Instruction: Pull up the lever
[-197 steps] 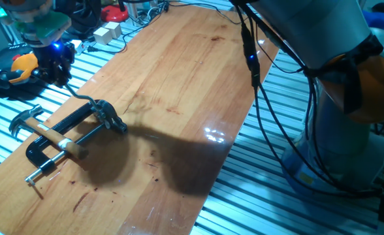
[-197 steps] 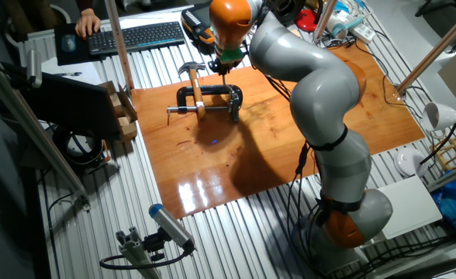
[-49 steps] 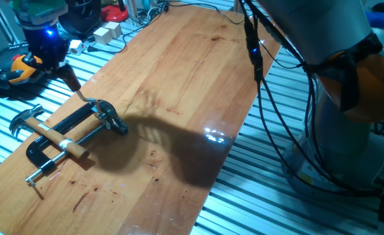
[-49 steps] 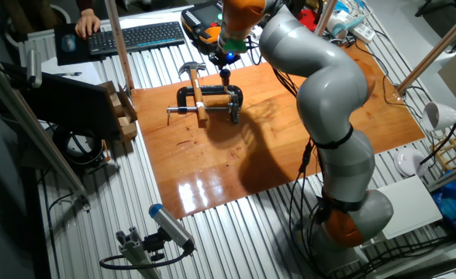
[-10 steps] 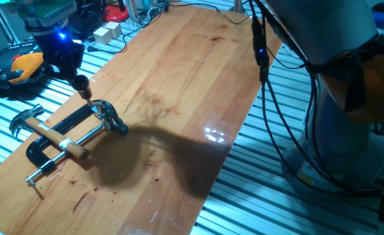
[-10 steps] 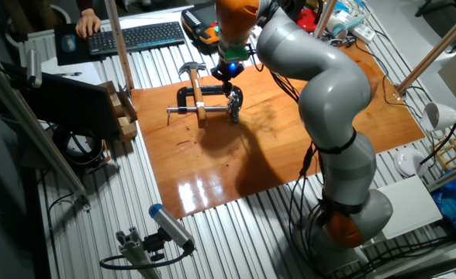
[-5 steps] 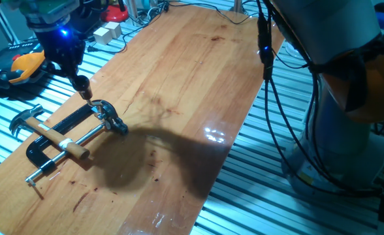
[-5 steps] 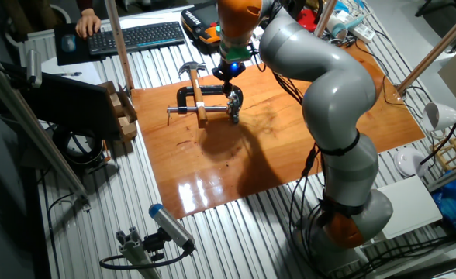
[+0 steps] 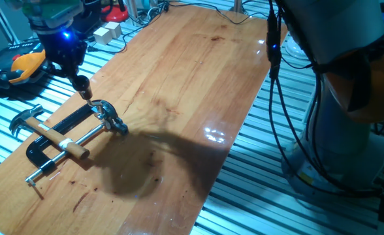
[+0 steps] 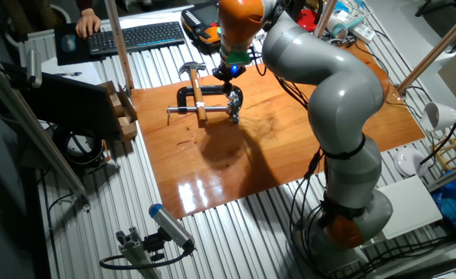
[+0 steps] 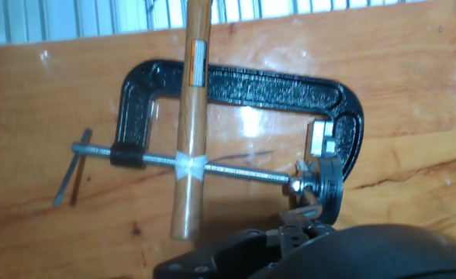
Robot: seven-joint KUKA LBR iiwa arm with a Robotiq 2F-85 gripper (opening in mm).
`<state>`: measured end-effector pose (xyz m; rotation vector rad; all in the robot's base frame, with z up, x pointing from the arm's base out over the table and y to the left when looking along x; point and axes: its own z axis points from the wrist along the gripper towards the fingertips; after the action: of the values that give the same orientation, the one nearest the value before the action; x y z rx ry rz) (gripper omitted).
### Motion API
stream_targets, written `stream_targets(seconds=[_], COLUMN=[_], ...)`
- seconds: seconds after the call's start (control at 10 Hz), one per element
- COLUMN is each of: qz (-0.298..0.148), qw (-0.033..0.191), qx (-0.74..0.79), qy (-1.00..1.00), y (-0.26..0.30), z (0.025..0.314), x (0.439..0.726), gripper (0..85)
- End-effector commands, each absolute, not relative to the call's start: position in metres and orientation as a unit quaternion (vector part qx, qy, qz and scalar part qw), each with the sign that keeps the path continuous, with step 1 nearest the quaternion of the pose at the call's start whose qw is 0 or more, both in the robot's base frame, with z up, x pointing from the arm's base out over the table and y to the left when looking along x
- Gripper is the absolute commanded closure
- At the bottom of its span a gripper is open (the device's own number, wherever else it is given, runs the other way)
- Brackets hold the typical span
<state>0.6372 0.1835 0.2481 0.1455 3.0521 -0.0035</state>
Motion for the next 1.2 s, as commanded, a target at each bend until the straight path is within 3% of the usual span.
stream_targets(seconds=[0.0, 0.6, 1.1], qz=[0.001, 0.001, 0.004], qw=[0.049, 0.023, 0.027], qx=[0.043, 0.044, 0.04], qy=[0.998, 0.999, 0.999], y=[0.183, 0.183, 0.179], z=[0.249, 0.249, 0.239], x=[0.637, 0.637, 0.625], gripper=[85.0, 85.0, 85.0])
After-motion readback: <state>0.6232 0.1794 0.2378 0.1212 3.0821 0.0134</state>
